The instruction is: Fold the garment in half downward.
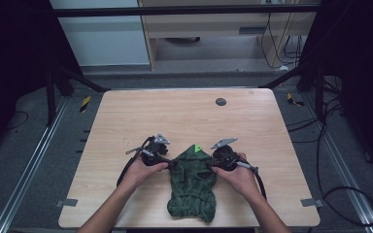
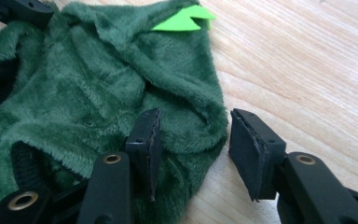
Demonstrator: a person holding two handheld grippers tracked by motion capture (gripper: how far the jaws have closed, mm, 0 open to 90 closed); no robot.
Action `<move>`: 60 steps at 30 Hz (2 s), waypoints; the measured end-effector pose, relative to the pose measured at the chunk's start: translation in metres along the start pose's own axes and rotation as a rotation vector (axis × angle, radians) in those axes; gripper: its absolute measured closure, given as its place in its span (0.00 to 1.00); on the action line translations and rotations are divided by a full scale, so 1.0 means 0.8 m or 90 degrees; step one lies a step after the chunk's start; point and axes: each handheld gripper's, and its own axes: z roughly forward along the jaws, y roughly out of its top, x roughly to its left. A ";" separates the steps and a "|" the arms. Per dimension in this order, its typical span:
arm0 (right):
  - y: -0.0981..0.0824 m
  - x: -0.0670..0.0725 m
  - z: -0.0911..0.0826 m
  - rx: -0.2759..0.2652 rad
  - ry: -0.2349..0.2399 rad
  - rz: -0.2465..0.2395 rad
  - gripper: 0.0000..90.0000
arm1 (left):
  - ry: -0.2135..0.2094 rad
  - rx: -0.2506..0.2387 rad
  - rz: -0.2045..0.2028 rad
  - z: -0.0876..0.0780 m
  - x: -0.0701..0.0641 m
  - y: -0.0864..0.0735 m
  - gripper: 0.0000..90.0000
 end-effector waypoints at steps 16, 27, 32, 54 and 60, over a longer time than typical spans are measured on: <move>0.002 -0.002 0.002 0.006 0.012 -0.012 0.66 | 0.001 0.010 0.007 0.003 -0.004 -0.002 0.43; 0.007 0.000 0.003 0.021 0.012 -0.026 0.70 | -0.005 0.023 0.004 0.001 -0.011 0.000 0.57; 0.009 0.002 0.003 0.032 0.020 -0.027 0.78 | -0.020 0.032 0.000 0.000 -0.014 0.001 0.73; 0.039 0.005 -0.021 0.020 0.025 -0.116 0.95 | -0.022 0.000 0.044 -0.019 -0.014 0.013 0.91; 0.047 0.002 -0.029 0.007 0.021 -0.129 0.95 | -0.011 -0.016 0.060 -0.028 -0.014 0.021 0.91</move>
